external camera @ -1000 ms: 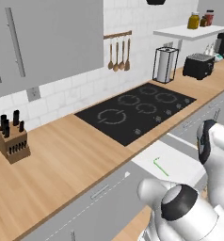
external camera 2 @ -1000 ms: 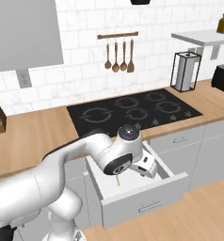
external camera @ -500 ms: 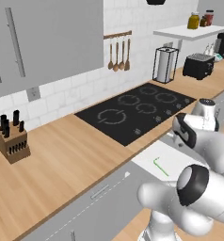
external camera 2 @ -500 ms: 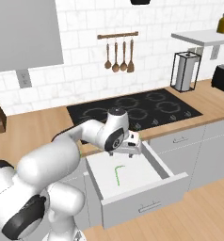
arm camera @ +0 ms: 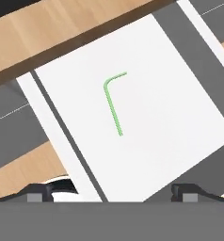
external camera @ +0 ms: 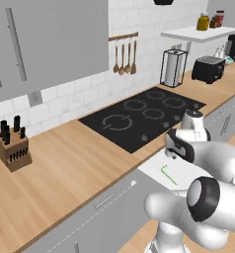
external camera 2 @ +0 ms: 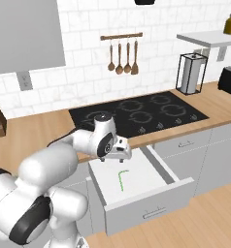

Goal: Take a straw from the drawer in front and place it inside the glass cup on the dining counter.

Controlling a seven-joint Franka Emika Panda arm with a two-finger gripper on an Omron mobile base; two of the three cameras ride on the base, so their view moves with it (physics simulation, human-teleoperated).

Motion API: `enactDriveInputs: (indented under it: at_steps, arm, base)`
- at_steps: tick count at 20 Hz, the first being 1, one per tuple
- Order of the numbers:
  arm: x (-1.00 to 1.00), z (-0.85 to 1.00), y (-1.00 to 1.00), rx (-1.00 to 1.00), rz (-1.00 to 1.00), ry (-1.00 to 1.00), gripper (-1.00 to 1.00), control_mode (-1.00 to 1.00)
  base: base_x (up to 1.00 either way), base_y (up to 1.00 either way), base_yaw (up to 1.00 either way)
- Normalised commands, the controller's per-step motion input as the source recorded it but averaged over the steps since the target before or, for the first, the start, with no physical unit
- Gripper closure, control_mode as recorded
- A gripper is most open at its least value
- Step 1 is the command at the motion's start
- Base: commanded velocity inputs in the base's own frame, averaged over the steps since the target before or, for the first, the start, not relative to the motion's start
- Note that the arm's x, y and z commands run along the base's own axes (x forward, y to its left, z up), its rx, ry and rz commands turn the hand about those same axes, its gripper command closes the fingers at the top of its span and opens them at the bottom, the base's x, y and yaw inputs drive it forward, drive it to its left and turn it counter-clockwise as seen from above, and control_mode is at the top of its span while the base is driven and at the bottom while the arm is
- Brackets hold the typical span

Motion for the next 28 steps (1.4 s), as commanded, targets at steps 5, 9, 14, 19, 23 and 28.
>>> enactDriveInputs:
  at_steps: [5, 9, 14, 19, 23, 28]
  arm:
    - [0.28, -0.58, 0.07, -0.06, 0.07, -0.22, -1.0, -1.0]
    - [0.3, -0.51, 0.0, -0.03, 0.1, -0.1, -1.0, -1.0]
    - [0.27, -0.37, -0.17, 0.0, 0.16, 0.0, -1.0, -1.0]
    - [0.22, -0.07, -0.23, 0.0, 0.2, 0.0, -1.0, -1.0]
    - [0.21, -0.02, -0.04, 0.0, 0.11, 0.07, -1.0, -1.0]
    - [0.33, 0.0, -0.01, 0.0, 0.08, 0.17, -1.0, -1.0]
  base:
    - [0.0, 0.0, 0.0]
    - [0.0, 0.0, 0.0]
    - [0.0, 0.0, 0.0]
    - [0.0, 0.0, 0.0]
    - [0.0, 0.0, 0.0]
    - [0.0, 0.0, 0.0]
